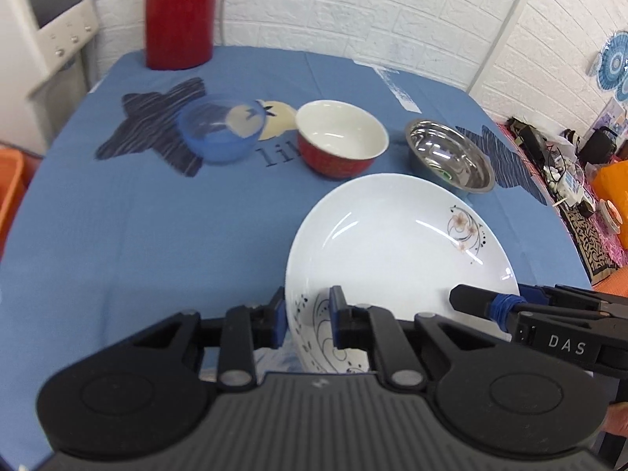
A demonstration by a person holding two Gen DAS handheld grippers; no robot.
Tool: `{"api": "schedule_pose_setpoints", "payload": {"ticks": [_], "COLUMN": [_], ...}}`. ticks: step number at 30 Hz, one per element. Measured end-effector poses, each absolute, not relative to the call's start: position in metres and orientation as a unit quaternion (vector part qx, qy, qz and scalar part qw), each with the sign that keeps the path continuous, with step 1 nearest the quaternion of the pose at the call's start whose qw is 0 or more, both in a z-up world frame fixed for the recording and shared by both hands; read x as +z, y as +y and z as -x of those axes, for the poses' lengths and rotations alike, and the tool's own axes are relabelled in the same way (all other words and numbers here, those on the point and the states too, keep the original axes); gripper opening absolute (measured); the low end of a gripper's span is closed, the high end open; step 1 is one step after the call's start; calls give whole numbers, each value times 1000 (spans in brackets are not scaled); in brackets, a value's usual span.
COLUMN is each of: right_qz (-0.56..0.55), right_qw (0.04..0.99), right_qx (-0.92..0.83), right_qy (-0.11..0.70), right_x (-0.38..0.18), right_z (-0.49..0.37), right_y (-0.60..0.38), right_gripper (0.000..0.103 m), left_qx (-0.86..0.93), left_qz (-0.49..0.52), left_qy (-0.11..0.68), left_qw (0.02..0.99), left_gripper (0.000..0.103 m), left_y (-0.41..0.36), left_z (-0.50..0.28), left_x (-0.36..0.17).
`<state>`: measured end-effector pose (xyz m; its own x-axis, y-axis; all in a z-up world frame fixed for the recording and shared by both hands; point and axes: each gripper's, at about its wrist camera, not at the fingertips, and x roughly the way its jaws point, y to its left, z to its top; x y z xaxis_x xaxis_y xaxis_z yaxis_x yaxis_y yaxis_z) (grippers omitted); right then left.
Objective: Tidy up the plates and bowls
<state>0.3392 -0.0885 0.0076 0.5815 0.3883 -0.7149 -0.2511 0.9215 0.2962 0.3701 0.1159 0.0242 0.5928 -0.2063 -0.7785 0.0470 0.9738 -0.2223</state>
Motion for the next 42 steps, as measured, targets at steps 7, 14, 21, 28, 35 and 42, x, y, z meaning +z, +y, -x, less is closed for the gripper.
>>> {"api": "schedule_pose_setpoints", "payload": {"ticks": [7,14,21,28,35,42], "right_qz": [-68,-42,-44,-56,-44,-5], "right_qw": [868,855,855,859,862,847], "right_qx": [231,263,258,246,247,255], "right_qy": [434,445,449,445,441,466], "right_x": [-2,-15,-30,-21,-20,-13], "right_z": [-295,-273,-264,-261,-262,-265], "right_y": [-32,14,17,12,13,17], "right_gripper": [36,37,37,38,38,38], "left_qx": [-23,13,9,-15,-26,-27], "left_qz": [111,127,122,142,124,94], "left_qy": [445,445,446,449,417,386], "left_qw": [888,886,887,882,900,917], "left_gripper": [10,11,11,21,44,46], "left_y": [169,215,223,226,222,215], "left_z": [-295,-241,-227,-239,-235,-227], "left_x": [17,-2,-18,-27,-10,12]}}
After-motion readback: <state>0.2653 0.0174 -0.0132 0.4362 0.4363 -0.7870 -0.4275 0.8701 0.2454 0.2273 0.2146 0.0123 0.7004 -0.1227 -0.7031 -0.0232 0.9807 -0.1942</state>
